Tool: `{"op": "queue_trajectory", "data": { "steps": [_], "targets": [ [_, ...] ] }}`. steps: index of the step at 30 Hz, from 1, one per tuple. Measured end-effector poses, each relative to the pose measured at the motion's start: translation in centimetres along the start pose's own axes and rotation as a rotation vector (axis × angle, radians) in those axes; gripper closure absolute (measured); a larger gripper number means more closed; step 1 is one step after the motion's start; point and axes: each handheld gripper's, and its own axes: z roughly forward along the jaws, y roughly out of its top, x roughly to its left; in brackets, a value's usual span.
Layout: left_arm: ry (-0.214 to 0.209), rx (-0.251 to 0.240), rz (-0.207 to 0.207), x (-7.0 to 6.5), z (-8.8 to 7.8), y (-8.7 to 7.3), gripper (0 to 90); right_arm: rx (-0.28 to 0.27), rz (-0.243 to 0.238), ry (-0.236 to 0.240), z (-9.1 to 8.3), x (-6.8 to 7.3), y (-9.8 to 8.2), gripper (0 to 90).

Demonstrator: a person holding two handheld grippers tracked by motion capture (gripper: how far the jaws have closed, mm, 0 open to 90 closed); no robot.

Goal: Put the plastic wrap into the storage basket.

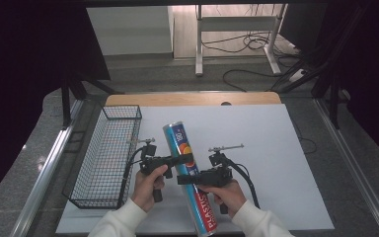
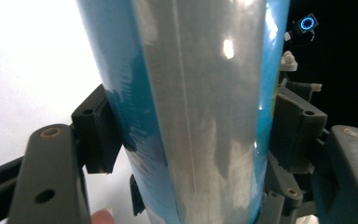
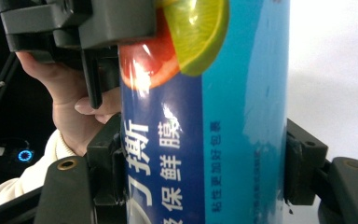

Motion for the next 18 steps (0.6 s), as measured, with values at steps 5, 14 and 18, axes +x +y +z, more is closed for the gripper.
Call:
{"op": "queue_trajectory", "data": {
  "steps": [5,14,18],
  "targets": [
    [-0.017,-0.002,-0.002,-0.1,-0.3,0.1,31.6,-0.009,-0.009,0.017,0.3,0.1,0.0,27.0],
    [-0.019,0.0,-0.011,-0.1,-1.2,0.6,32.0,-0.058,-0.04,0.0,-1.4,1.5,0.6,9.7],
    [-0.005,-0.016,-0.015,0.0,-2.2,0.9,32.1,-0.124,-0.073,0.003,-4.2,2.4,1.4,8.7]
  ]
}}
